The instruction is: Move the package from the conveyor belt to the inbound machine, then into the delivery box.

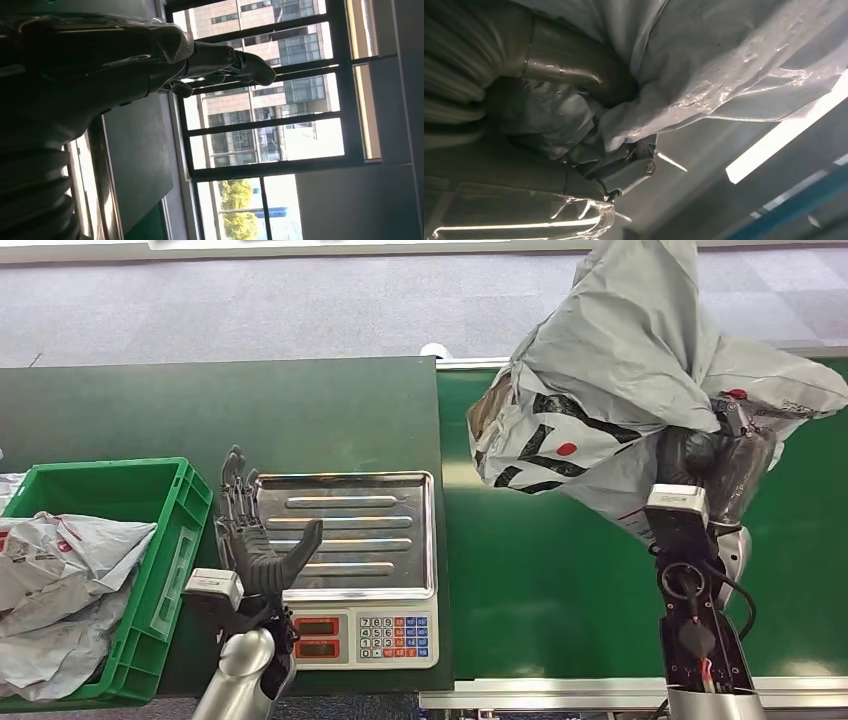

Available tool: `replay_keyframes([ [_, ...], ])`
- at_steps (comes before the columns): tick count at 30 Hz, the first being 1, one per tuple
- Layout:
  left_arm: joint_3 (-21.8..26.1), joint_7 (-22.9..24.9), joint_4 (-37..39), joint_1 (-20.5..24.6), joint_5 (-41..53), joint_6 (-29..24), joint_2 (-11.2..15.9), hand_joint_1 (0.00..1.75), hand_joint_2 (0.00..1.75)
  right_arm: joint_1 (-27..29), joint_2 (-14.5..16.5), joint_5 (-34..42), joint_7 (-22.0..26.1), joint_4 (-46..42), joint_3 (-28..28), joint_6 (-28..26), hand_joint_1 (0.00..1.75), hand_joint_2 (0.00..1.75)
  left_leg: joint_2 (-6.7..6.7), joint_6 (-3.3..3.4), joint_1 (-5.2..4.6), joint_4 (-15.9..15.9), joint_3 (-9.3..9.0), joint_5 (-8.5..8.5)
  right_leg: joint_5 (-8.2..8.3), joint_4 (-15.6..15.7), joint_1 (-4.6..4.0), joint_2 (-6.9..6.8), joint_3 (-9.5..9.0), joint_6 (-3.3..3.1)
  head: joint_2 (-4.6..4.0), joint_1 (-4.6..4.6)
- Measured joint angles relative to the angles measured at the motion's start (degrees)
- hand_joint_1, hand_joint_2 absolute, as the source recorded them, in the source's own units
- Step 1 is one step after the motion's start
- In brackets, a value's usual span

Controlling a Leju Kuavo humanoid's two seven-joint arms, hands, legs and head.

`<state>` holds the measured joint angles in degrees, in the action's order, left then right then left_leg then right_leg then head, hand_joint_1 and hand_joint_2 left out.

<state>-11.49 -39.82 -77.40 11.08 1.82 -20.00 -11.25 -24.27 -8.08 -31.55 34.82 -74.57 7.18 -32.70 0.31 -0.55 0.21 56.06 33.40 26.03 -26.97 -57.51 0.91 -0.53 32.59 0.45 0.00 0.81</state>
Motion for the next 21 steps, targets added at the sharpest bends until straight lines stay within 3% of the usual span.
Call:
replay_keyframes([
  [6,0.57,0.00,-2.67,-0.42,-1.00,0.55,-0.31,0.00,1.75,-1.43,3.22,-10.35,-2.92,-1.26,5.86,0.64,1.75,1.75,0.04,-0.01,0.01,-0.04,-0.04,-0.03,0.01,0.00,-0.02,0.03,-0.07,-0.01,0.00,-0.01],
  [11,1.70,0.00,-4.17,-0.43,-1.73,1.24,-0.95,0.00,1.75,-6.75,7.17,-20.57,-4.20,11.96,14.40,2.13,1.75,1.75,0.05,0.01,0.01,-0.03,-0.11,-0.08,0.04,-0.01,-0.02,0.04,-0.09,-0.04,0.00,0.00],
  [17,3.13,0.00,-4.43,-0.33,-2.20,-0.02,-1.68,0.00,1.75,-14.17,11.88,-23.07,-5.43,28.36,21.82,6.29,1.75,1.75,0.04,0.02,0.01,-0.02,-0.06,-0.09,0.04,-0.02,-0.02,0.02,-0.04,-0.04,0.00,-0.01],
  [21,3.49,0.00,-4.35,-0.29,-2.30,0.66,-1.87,0.00,1.75,-17.65,14.48,-23.69,-4.78,36.18,25.50,5.53,1.75,1.75,0.03,0.02,0.01,-0.01,-0.03,-0.08,0.03,-0.02,-0.02,0.01,-0.01,-0.04,0.00,-0.02],
])
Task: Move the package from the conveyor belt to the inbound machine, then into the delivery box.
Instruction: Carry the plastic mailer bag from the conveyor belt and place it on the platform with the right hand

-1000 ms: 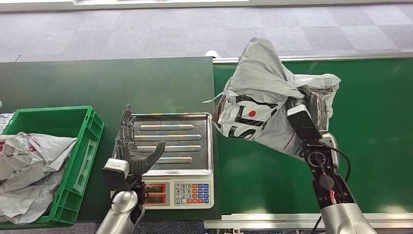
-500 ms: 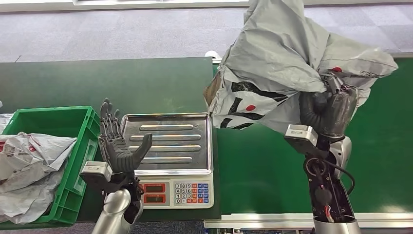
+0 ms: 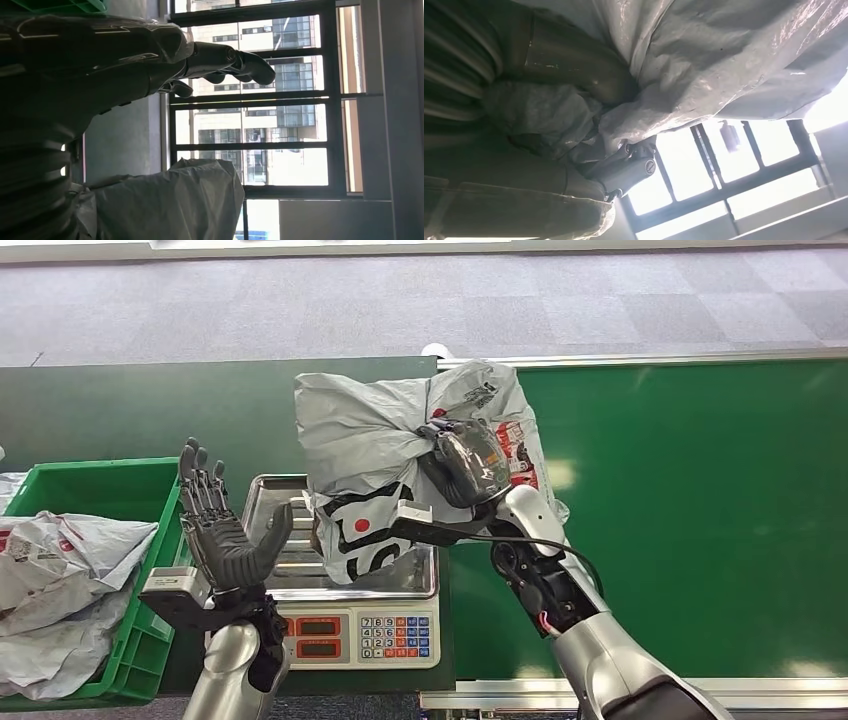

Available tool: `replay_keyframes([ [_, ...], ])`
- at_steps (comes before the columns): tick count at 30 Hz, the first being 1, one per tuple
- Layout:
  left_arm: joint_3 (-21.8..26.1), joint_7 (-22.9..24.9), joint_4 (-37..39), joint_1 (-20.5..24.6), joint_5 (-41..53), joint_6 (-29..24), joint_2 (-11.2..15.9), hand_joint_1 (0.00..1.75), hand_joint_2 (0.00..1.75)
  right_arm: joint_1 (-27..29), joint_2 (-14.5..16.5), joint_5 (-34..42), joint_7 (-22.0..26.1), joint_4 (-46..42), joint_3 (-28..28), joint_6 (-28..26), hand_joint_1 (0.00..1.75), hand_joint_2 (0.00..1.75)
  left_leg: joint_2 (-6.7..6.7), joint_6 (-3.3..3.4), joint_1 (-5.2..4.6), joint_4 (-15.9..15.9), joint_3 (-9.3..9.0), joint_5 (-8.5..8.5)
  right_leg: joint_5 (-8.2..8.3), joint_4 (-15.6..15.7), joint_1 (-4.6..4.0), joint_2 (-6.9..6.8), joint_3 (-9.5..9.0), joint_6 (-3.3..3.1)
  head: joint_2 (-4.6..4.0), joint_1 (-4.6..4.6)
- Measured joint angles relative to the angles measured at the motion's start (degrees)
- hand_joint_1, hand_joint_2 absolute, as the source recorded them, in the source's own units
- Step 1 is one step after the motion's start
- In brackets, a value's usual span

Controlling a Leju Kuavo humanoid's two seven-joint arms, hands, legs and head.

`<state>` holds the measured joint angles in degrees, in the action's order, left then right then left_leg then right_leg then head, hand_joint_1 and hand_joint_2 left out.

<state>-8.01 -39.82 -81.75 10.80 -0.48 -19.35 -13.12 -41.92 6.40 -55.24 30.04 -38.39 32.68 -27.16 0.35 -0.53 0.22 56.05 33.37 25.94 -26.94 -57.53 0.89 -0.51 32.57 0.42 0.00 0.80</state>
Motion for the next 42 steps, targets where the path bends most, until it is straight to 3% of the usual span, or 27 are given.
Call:
replay_keyframes([
  [5,-0.22,0.00,0.53,0.41,0.19,0.27,-0.29,0.00,1.75,-3.26,3.45,0.59,2.07,5.91,3.23,-2.24,1.75,1.75,0.01,0.00,0.00,0.00,0.00,0.00,0.00,0.00,0.00,0.02,0.03,0.00,0.00,0.01],
  [12,-0.30,0.00,1.10,1.06,0.39,0.59,-1.01,0.00,1.75,-6.91,7.71,2.82,2.30,10.57,4.74,0.22,1.75,1.75,0.01,0.00,0.00,0.00,-0.01,0.00,0.00,0.00,0.00,0.02,0.03,0.00,0.00,-0.01],
  [25,0.49,0.00,1.26,1.05,1.25,1.95,-1.02,0.00,1.75,-8.79,11.77,3.03,-4.53,18.26,7.80,23.57,1.75,1.75,0.01,0.00,0.00,0.00,-0.01,0.00,0.00,0.00,0.00,0.02,0.03,0.00,0.00,-0.01],
  [32,0.78,0.00,1.82,1.30,1.74,2.21,-1.03,0.00,1.75,-8.84,12.31,3.91,-6.13,20.03,8.56,31.71,1.75,1.75,0.01,0.00,0.00,0.00,-0.01,0.00,0.00,0.00,0.00,0.02,0.04,0.00,0.00,-0.01],
  [35,0.85,0.00,2.04,1.47,1.78,2.21,-1.05,0.00,1.75,-8.82,12.47,5.04,-5.75,20.26,8.62,32.13,1.75,1.75,0.01,0.00,0.00,0.00,-0.01,0.00,0.00,0.00,0.00,0.02,0.04,0.00,0.00,0.00],
  [36,0.87,0.00,2.08,1.52,1.79,2.21,-1.06,0.00,1.75,-8.80,12.52,5.39,-5.53,20.29,8.63,31.79,1.39,1.75,0.02,0.00,0.00,0.00,-0.01,0.00,0.00,0.00,0.00,0.02,0.05,0.00,0.00,0.00],
  [39,0.99,0.00,2.10,1.60,1.83,2.16,-1.20,0.00,1.75,-8.74,12.61,6.38,-5.20,20.31,8.59,29.20,0.08,1.75,0.01,0.00,0.00,0.00,-0.01,0.00,0.00,0.00,0.00,0.02,0.05,0.00,0.00,-0.01],
  [42,1.17,0.00,2.10,1.66,1.85,2.05,-1.42,0.00,1.75,-8.74,12.60,7.89,-4.93,20.31,8.08,24.55,0.00,1.75,0.01,0.00,0.00,0.00,-0.01,0.00,0.00,0.00,0.00,0.02,0.04,0.00,0.00,-0.01],
])
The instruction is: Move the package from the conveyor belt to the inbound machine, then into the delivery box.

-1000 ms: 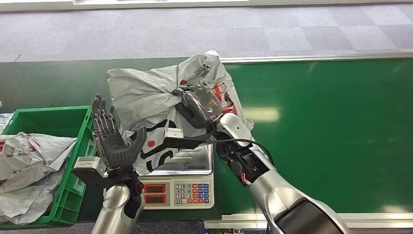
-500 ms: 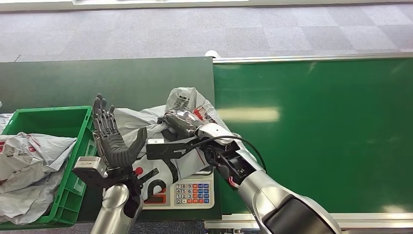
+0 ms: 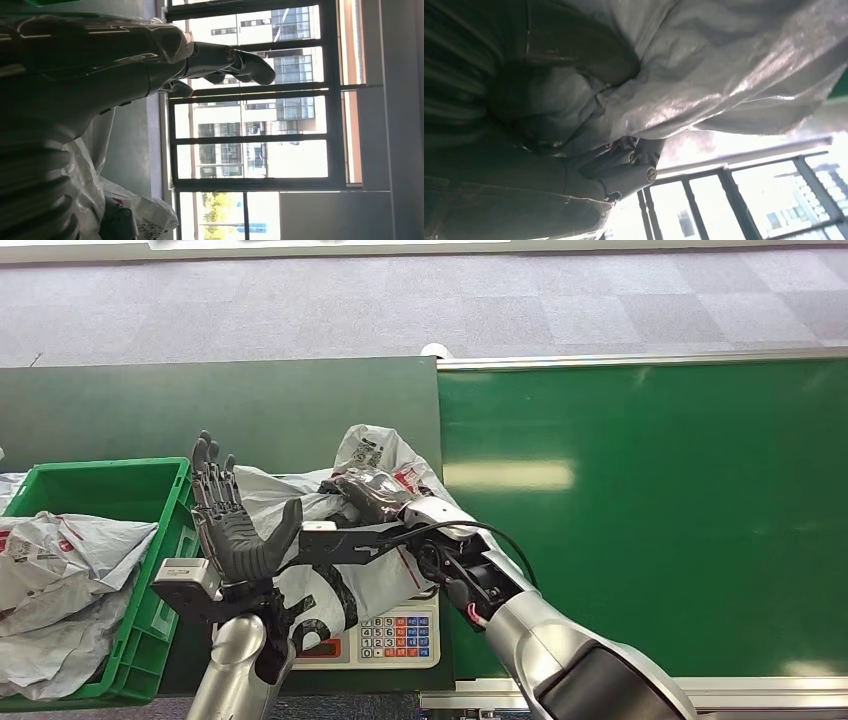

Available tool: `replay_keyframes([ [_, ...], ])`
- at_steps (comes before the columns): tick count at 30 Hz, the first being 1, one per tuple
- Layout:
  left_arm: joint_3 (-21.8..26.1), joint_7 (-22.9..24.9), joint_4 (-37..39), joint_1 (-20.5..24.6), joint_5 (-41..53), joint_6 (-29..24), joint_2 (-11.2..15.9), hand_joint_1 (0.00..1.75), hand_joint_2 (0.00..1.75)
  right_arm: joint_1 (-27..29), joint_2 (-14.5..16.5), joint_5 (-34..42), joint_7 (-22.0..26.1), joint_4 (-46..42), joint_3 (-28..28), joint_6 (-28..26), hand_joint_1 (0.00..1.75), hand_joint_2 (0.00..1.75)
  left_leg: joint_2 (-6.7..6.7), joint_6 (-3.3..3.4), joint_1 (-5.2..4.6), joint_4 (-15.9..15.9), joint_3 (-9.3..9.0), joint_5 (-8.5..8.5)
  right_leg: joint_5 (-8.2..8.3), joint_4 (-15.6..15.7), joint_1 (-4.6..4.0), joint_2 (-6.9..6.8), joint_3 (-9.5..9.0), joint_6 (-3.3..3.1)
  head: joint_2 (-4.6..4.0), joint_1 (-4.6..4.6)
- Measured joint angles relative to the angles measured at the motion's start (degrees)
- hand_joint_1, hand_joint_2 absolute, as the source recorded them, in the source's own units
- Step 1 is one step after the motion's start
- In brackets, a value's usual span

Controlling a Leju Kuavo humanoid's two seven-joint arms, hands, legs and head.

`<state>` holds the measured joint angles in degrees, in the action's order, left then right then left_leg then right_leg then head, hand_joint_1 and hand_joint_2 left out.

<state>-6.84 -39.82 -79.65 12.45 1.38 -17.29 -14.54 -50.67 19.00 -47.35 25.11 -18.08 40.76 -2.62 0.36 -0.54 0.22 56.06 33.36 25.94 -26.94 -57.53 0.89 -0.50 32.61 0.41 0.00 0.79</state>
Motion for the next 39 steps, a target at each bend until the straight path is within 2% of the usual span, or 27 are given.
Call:
replay_keyframes([
  [6,0.42,0.00,0.02,0.39,0.00,0.07,-0.08,0.00,1.75,-0.04,-0.16,4.11,2.34,-0.02,-2.71,-4.30,0.00,1.75,0.00,0.00,0.00,0.01,0.00,0.00,0.00,0.00,0.00,0.00,0.00,0.00,0.00,-0.01],
  [17,1.06,0.00,0.02,0.51,0.00,0.06,-0.24,0.00,1.75,-0.04,-0.19,5.14,2.85,-0.04,-4.73,-4.79,0.00,1.75,0.01,0.00,0.00,0.01,0.00,0.00,0.00,0.00,0.00,0.00,0.00,0.00,0.00,-0.01],
  [20,1.19,0.00,0.01,0.50,0.07,-0.05,-0.26,0.00,1.75,0.03,-0.19,8.66,4.35,-0.16,-6.20,-4.59,0.00,1.75,0.00,0.00,0.00,0.01,0.00,0.00,0.00,0.00,0.00,0.00,0.00,0.00,0.00,-0.01],
  [24,1.30,0.00,-0.03,0.43,0.20,-0.24,-0.26,0.00,1.75,0.95,-0.46,17.25,8.51,-1.05,-10.73,-1.94,0.00,1.75,-0.01,0.00,0.00,0.01,0.00,0.00,0.00,0.00,0.00,0.00,0.00,0.00,0.00,-0.01],
  [28,1.25,0.00,-0.04,0.32,0.19,-0.55,-0.20,0.00,1.75,3.20,-1.24,25.14,13.06,-2.78,-16.04,4.01,0.00,1.75,-0.01,0.00,0.00,0.01,0.00,0.00,0.00,0.00,0.00,0.00,0.00,0.00,0.00,-0.01],
  [33,1.10,0.00,-0.06,-0.14,-0.13,-1.47,0.10,0.00,1.75,5.87,-2.29,33.14,14.82,-6.14,-21.42,10.86,0.00,1.75,0.00,0.00,0.00,0.01,0.00,0.01,0.00,0.00,0.00,0.00,0.01,0.00,0.00,0.00],
  [36,0.97,0.00,-0.07,-0.57,-0.17,-1.75,0.29,0.00,1.75,6.97,-2.91,36.24,14.95,-8.11,-23.94,11.42,0.00,1.75,0.00,0.00,0.00,0.01,0.00,0.01,0.00,0.00,0.00,0.00,0.01,0.00,0.00,0.00],
  [39,0.53,0.00,-0.07,-0.78,0.03,-1.33,0.55,0.00,1.75,7.88,-3.59,37.97,14.95,-9.66,-25.35,9.58,0.00,1.75,0.00,0.00,0.00,0.01,0.00,0.01,0.00,0.00,0.00,0.00,0.01,0.00,0.00,0.00],
])
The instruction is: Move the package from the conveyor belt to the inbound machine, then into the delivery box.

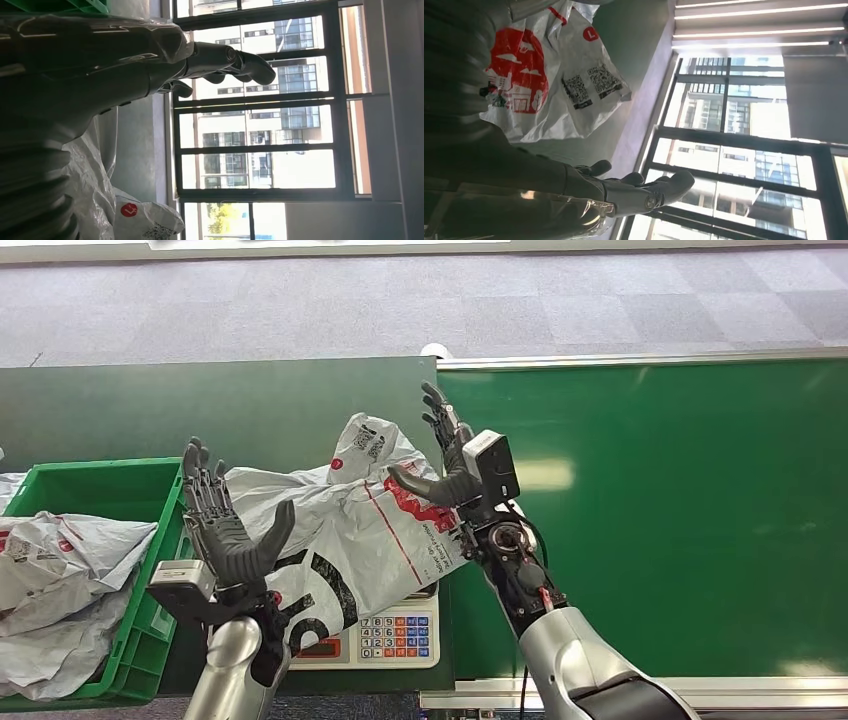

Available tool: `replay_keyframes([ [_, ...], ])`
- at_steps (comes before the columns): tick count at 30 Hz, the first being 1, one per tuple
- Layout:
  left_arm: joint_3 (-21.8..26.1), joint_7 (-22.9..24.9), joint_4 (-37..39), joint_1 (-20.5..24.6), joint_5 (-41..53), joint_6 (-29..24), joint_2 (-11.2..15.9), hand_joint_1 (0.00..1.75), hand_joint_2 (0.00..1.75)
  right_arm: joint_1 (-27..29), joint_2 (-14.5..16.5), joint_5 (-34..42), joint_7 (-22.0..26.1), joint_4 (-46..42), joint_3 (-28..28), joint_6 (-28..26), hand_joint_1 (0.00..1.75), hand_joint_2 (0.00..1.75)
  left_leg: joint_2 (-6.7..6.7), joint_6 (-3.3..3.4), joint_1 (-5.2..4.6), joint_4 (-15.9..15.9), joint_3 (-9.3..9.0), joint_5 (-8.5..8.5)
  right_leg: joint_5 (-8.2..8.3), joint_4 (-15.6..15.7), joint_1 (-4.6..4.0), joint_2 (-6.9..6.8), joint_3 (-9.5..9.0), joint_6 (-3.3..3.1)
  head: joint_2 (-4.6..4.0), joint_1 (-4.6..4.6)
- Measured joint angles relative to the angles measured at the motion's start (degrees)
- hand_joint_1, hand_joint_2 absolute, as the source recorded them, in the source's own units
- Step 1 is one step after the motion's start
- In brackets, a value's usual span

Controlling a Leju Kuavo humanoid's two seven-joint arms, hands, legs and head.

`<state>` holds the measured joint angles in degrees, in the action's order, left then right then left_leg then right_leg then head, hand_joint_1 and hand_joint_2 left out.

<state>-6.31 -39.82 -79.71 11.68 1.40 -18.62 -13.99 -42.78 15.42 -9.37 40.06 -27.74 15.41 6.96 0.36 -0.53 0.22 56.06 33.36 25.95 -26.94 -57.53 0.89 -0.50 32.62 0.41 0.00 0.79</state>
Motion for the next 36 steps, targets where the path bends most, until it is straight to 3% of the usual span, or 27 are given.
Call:
replay_keyframes([
  [5,-2.04,0.00,0.09,-0.24,2.19,1.46,0.70,0.00,1.75,0.85,-0.71,4.61,-1.69,-1.43,-1.41,-7.41,0.00,1.75,0.00,0.00,0.00,0.00,0.00,0.00,0.00,0.00,0.00,0.00,0.00,0.00,0.00,0.01],
  [10,-4.90,0.00,2.08,0.02,6.23,2.16,1.54,0.00,1.75,1.82,-1.44,8.00,-4.10,-2.59,-2.31,-10.58,0.00,1.75,0.00,0.00,0.00,0.01,0.00,0.00,0.00,0.01,0.01,0.00,0.01,0.00,0.00,0.00],
  [36,-11.49,0.00,8.98,2.24,16.67,4.17,3.63,0.00,1.75,4.23,-2.82,7.37,-5.30,-4.54,-2.38,-11.64,0.00,1.75,0.00,0.00,0.00,0.00,0.00,0.00,0.00,0.01,0.01,0.00,0.01,0.00,0.00,0.00],
])
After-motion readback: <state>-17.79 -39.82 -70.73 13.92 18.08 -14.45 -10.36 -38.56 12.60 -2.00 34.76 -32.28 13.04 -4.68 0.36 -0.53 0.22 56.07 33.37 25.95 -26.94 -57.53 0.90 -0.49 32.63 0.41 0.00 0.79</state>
